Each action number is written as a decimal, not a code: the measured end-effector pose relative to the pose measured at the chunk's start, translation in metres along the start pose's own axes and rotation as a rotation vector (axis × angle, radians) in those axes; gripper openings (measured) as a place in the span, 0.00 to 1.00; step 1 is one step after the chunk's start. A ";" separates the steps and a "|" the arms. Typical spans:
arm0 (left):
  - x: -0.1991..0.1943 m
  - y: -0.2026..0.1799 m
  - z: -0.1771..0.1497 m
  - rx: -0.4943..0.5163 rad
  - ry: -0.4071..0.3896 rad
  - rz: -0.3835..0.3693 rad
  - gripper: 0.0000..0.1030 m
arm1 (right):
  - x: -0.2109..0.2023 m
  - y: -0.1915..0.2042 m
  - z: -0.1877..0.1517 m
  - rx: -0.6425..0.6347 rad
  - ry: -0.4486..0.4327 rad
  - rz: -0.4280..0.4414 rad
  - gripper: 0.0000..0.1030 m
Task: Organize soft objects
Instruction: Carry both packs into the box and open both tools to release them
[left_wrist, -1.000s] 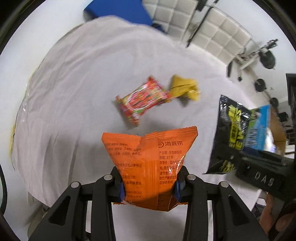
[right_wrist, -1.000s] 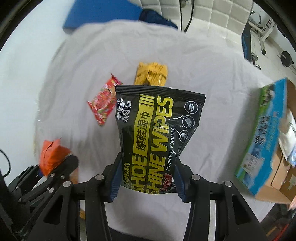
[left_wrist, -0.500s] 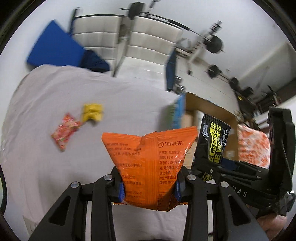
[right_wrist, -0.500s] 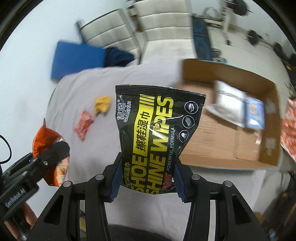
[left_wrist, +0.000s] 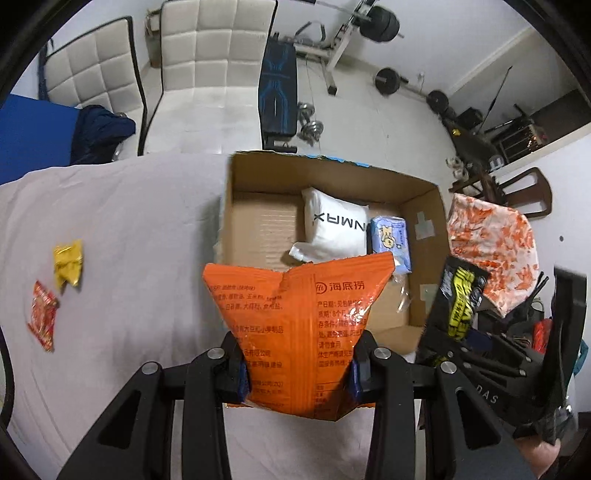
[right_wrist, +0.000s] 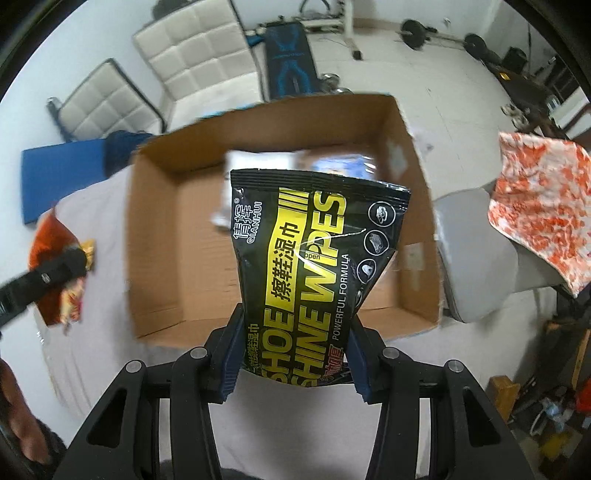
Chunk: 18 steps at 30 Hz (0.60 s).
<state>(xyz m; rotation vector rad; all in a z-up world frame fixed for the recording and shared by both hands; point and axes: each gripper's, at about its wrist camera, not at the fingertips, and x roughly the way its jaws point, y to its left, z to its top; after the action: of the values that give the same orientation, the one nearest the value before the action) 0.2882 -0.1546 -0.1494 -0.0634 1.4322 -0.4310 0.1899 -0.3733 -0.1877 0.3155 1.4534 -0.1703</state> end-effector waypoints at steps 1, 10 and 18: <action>0.010 -0.002 0.007 -0.001 0.016 0.007 0.34 | 0.009 -0.008 0.004 -0.002 0.012 -0.009 0.50; 0.092 -0.008 0.060 -0.003 0.137 0.092 0.34 | 0.087 -0.023 0.034 -0.068 0.123 -0.085 0.50; 0.142 -0.007 0.080 0.007 0.216 0.162 0.35 | 0.133 -0.027 0.046 -0.114 0.195 -0.103 0.50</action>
<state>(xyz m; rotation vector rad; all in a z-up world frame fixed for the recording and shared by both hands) 0.3748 -0.2240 -0.2689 0.1069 1.6341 -0.3161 0.2408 -0.4036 -0.3183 0.1674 1.6669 -0.1416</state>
